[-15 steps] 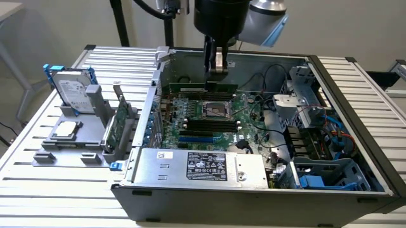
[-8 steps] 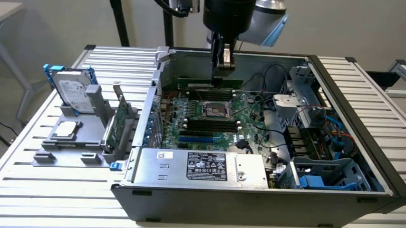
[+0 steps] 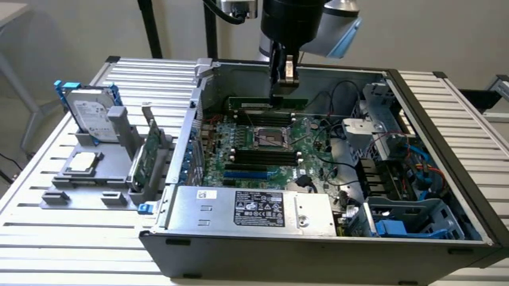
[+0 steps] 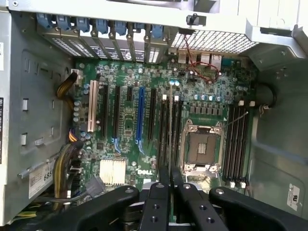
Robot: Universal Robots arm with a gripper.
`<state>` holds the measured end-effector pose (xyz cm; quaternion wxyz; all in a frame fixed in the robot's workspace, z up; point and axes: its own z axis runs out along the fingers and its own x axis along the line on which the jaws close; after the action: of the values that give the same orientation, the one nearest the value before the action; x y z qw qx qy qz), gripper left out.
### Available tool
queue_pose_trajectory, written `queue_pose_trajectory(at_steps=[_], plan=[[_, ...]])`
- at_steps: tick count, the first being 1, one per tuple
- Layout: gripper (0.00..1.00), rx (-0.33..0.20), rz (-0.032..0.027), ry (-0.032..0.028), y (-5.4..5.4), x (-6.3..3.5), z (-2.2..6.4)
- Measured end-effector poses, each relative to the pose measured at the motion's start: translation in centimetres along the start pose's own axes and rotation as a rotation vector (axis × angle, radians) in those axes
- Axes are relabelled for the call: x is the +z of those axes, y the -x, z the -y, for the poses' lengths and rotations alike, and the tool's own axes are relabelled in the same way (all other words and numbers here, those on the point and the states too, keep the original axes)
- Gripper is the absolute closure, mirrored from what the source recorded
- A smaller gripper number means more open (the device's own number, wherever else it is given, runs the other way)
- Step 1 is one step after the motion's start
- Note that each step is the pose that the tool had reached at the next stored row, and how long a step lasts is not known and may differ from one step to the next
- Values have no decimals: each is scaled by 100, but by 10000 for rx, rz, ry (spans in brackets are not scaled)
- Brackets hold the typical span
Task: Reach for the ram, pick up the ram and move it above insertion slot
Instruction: 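Pick up the ram and move it above insertion slot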
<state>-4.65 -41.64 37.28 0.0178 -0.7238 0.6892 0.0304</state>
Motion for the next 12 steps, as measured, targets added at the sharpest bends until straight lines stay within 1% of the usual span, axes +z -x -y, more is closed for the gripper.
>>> queue_pose_trajectory(at_steps=[9,12], plan=[[87,159,1,-10,112,132,48],[87,260,4,-18,142,154,60]])
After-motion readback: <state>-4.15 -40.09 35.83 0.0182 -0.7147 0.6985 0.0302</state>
